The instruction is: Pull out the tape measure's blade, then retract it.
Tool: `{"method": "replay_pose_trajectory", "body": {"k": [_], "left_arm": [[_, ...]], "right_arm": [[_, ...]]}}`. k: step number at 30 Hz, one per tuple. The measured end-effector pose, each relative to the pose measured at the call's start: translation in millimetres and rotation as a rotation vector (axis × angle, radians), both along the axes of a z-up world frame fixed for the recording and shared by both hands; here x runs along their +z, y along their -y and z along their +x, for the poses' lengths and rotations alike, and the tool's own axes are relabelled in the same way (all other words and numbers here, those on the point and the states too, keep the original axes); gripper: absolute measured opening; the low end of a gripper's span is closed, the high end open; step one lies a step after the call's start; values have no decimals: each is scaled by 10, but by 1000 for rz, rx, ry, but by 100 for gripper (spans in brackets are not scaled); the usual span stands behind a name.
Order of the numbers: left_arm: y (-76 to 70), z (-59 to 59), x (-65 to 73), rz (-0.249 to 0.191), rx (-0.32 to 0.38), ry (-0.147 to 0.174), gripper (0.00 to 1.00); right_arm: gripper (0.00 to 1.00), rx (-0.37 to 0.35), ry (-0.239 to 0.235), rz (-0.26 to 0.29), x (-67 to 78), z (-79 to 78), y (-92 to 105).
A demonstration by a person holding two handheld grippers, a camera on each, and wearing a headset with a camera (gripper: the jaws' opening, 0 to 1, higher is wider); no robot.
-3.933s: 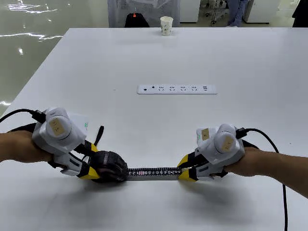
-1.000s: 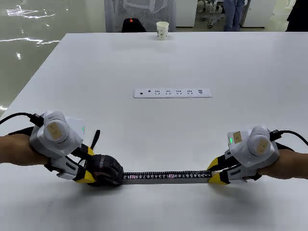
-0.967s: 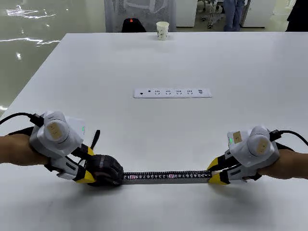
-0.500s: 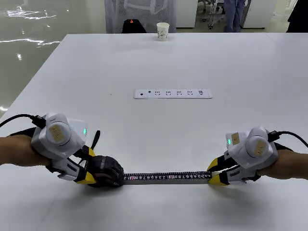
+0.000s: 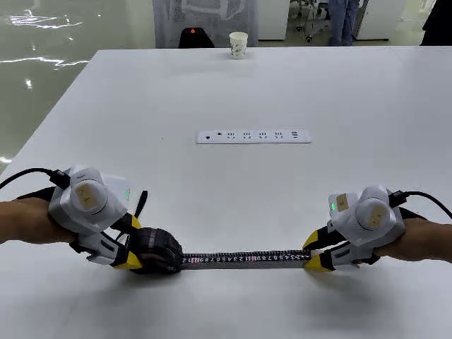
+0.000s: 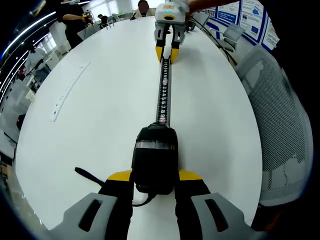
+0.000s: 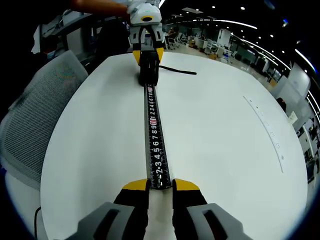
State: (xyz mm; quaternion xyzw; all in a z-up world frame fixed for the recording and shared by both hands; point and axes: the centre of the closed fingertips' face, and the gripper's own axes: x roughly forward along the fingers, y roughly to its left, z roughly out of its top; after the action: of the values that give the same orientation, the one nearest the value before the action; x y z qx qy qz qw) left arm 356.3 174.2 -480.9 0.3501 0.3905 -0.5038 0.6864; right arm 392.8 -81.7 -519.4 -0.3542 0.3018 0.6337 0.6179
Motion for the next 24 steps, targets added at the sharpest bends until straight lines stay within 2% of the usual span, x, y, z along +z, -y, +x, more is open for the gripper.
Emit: {"method": "replay_pose_trajectory", "body": {"k": [4, 13, 24], "left_arm": [[-28, -6, -24, 16, 4, -1, 29], [-43, -32, -12, 5, 39, -1, 36], [-150, -54, 46, -38, 131, 5, 43]], "right_arm": [[18, -3, -2, 0, 6, -13, 2], [24, -35, -6, 9, 27, -23, 76], [31, -104, -14, 49, 143, -37, 148]]}}
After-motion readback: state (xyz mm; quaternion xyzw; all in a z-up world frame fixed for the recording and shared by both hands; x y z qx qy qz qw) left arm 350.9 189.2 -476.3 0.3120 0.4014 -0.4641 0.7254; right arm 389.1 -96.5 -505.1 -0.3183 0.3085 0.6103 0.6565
